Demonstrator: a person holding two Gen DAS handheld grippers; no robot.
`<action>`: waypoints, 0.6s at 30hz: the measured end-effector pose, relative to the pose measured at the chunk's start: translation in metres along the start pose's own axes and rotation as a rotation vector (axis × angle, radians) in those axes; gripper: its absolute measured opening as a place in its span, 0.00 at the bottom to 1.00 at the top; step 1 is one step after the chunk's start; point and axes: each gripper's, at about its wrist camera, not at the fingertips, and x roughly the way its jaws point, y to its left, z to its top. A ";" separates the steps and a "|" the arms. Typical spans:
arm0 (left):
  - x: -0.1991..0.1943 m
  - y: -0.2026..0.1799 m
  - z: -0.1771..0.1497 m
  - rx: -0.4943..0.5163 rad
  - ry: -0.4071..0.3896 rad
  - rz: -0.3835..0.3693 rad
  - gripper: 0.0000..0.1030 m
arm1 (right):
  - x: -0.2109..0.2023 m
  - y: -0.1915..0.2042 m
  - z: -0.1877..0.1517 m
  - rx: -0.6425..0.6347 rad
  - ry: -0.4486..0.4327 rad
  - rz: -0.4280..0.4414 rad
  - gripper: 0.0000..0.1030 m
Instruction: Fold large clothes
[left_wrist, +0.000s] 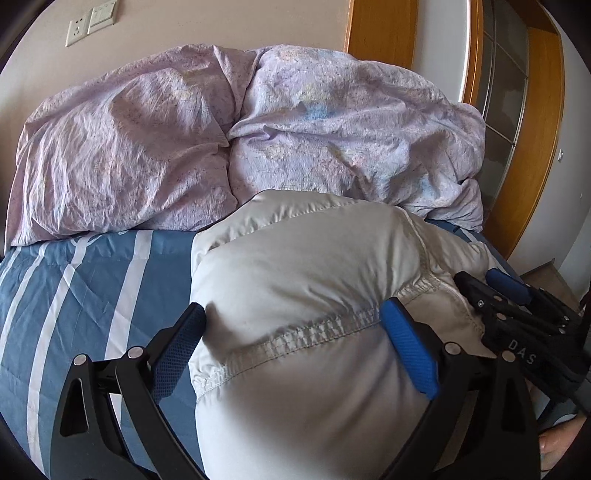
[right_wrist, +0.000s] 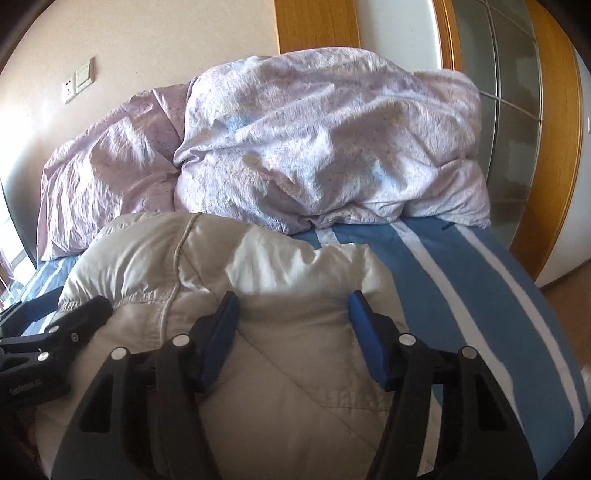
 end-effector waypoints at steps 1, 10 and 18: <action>0.002 0.000 0.000 -0.002 0.005 0.000 0.95 | 0.004 -0.002 -0.001 0.008 0.000 0.003 0.60; 0.012 -0.007 -0.007 0.004 -0.005 0.031 0.97 | 0.022 -0.009 -0.011 0.041 0.001 0.024 0.61; 0.023 -0.004 -0.009 -0.008 0.019 0.036 0.98 | 0.035 -0.007 -0.012 0.041 0.043 0.027 0.62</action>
